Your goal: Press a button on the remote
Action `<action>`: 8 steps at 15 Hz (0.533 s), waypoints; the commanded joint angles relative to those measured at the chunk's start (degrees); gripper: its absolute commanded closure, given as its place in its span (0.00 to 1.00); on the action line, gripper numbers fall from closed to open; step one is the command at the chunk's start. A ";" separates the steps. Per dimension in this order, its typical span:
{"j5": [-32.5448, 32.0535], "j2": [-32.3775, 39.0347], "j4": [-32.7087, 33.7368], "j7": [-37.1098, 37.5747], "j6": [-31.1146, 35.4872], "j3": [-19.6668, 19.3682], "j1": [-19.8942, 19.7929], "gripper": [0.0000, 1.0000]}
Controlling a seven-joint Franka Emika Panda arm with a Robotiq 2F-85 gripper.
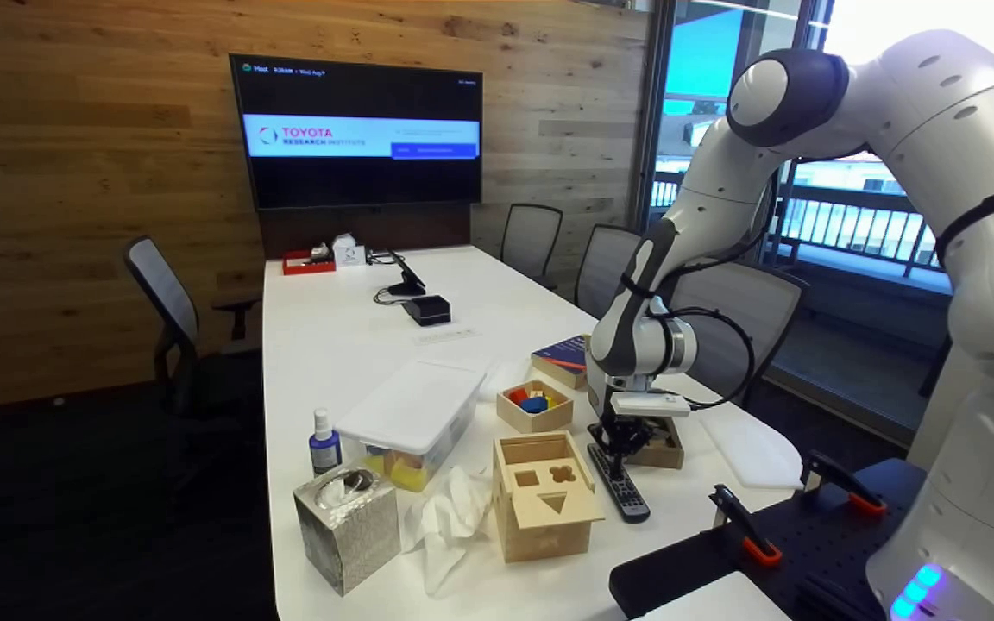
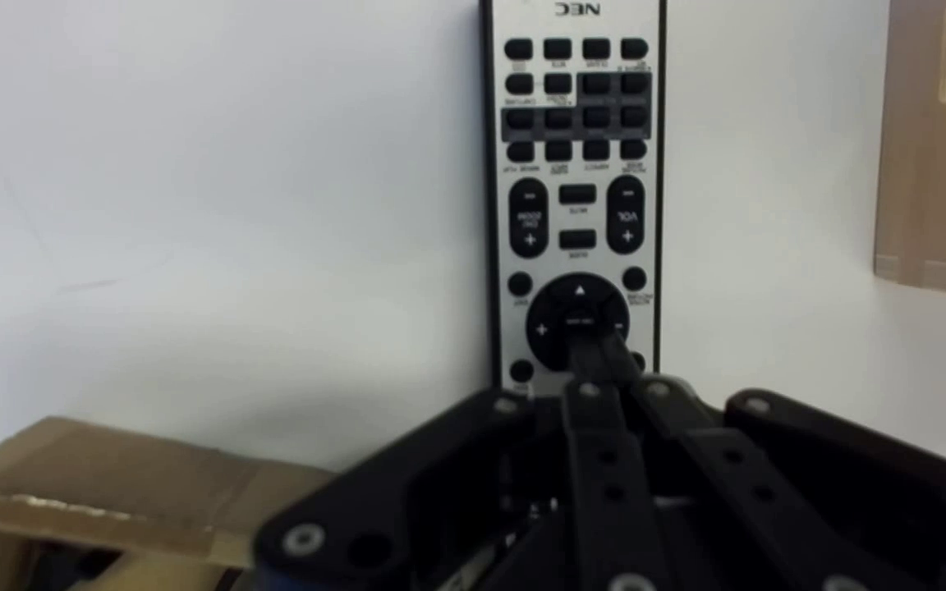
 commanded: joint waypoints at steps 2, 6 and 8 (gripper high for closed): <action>-0.12 1.63 0.98 -0.18 -0.97 -1.42 1.94 1.00; -1.23 -3.11 -1.98 0.79 -1.34 -3.60 4.63 1.00; -2.01 -5.47 -3.53 1.57 -1.28 -5.58 7.03 1.00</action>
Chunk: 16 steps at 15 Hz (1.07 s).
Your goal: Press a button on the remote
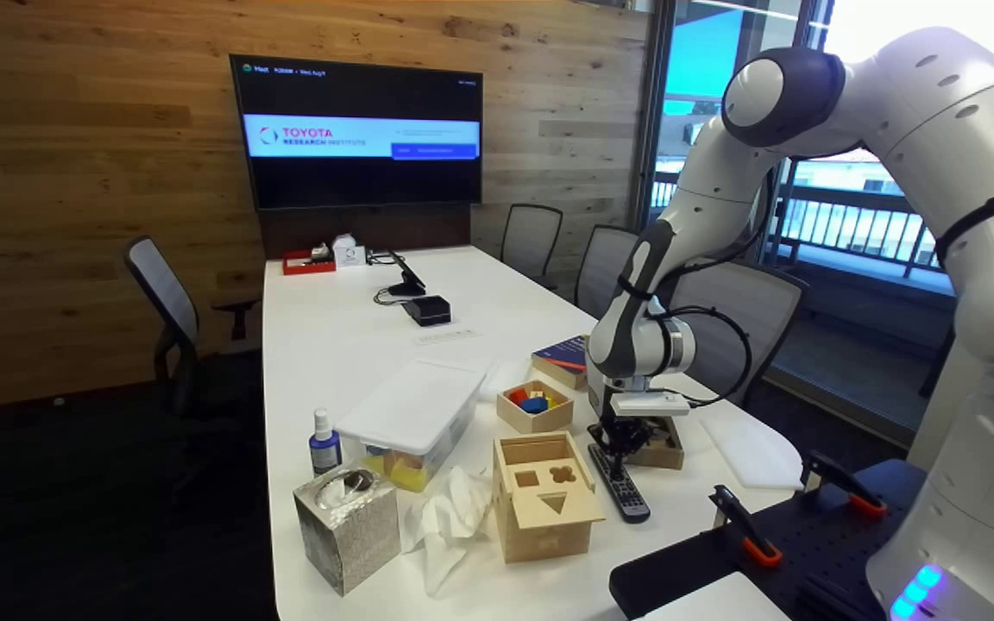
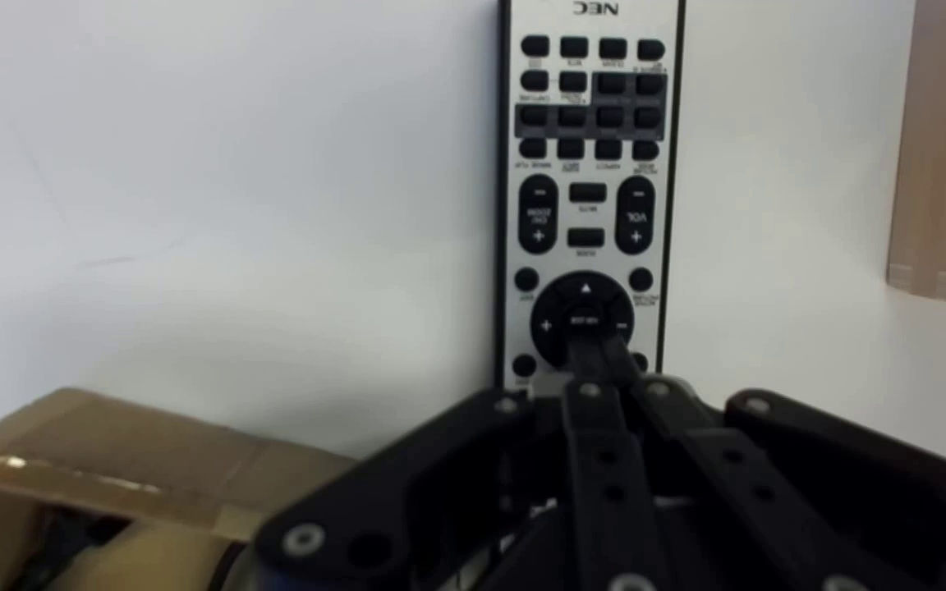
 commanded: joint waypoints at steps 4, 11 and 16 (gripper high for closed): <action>-4.33 -11.22 -6.48 0.35 -0.12 -6.55 7.06 1.00; -11.21 -24.90 -7.25 -0.64 -8.65 -8.00 7.73 0.66; -13.64 -31.48 -5.66 -0.16 -17.65 -7.28 6.77 0.29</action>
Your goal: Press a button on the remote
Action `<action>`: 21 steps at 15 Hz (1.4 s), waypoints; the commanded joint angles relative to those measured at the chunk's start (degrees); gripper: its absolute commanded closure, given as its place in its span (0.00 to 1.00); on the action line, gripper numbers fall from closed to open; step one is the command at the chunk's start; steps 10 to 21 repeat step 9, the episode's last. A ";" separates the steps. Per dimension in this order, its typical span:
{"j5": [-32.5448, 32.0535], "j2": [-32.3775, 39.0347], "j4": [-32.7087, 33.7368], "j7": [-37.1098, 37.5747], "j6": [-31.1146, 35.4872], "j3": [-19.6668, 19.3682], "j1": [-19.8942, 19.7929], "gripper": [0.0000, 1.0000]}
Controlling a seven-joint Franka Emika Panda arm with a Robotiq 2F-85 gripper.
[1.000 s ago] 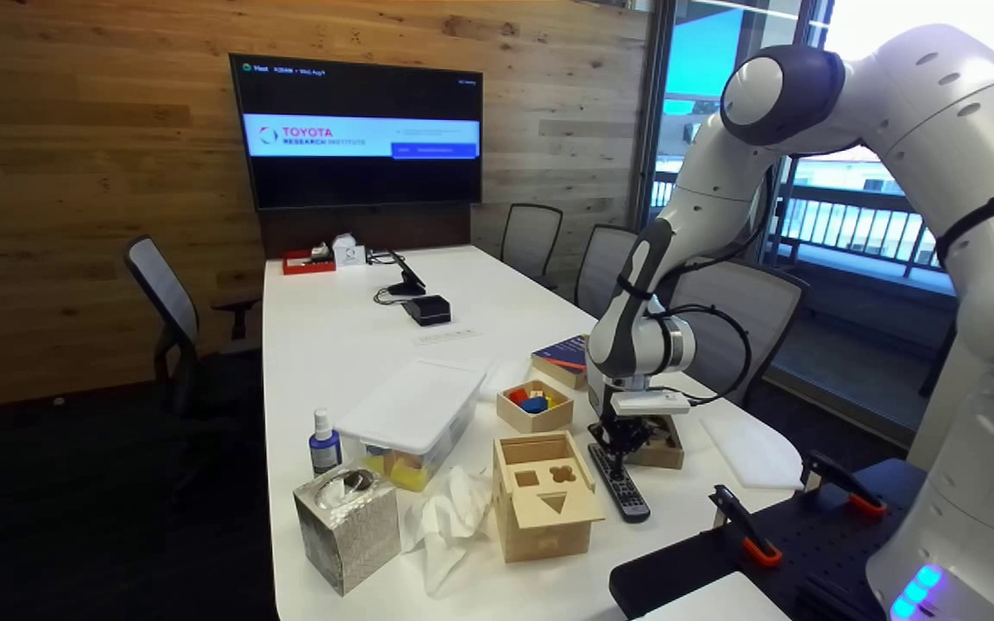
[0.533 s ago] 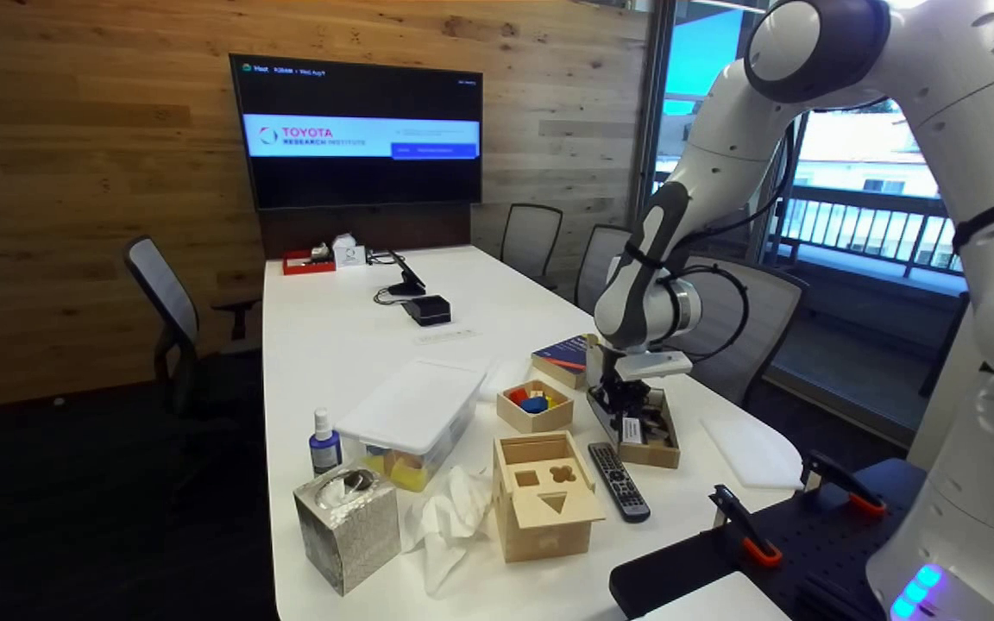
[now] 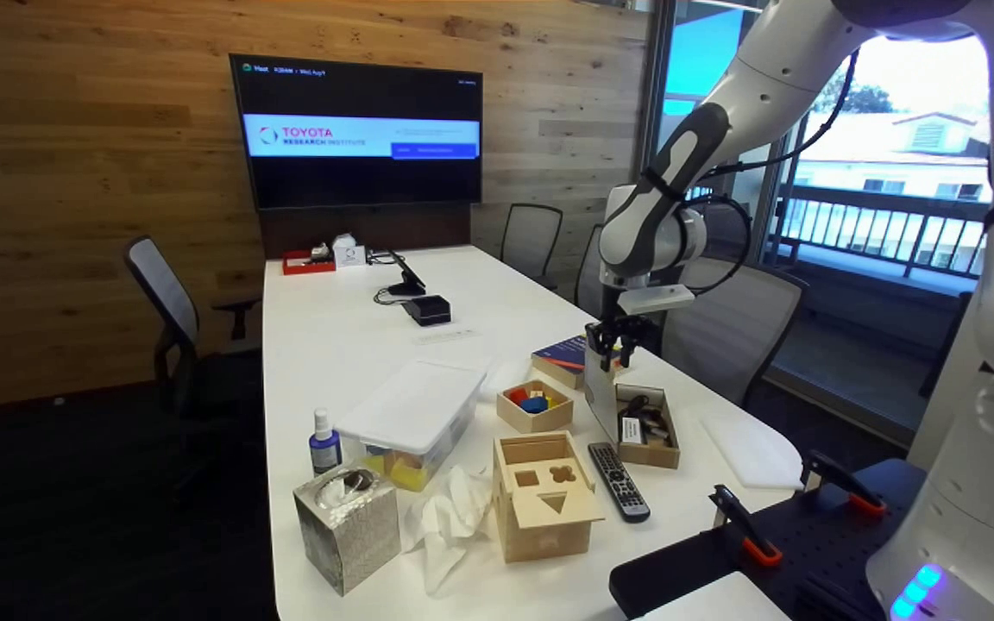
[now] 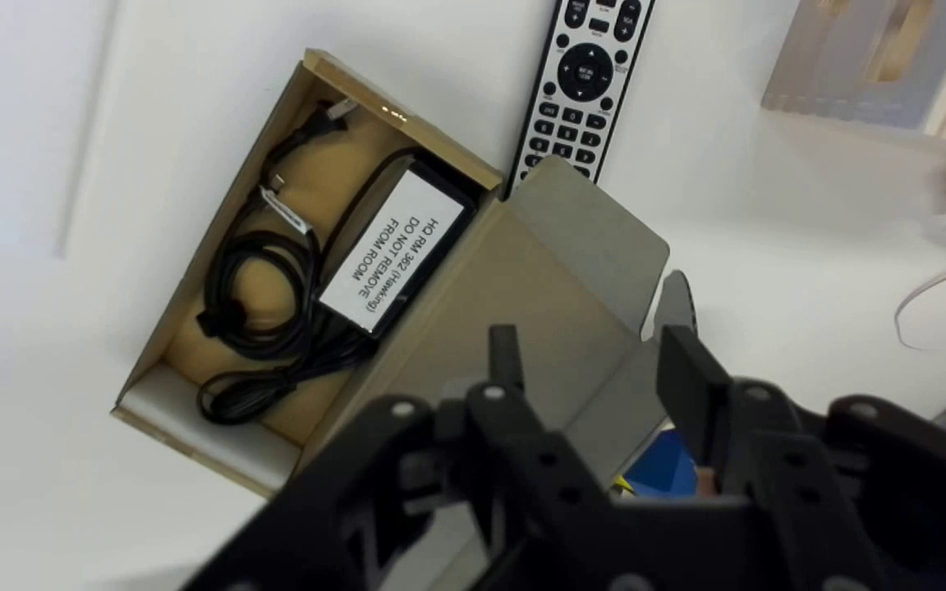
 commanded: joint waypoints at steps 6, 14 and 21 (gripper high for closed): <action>-1.43 -7.03 -0.36 -1.51 -7.28 0.84 -1.59 0.00; -1.63 -6.99 -0.49 -2.10 -6.98 0.86 -1.90 0.00; -1.63 -6.99 -0.49 -2.10 -6.98 0.86 -1.90 0.00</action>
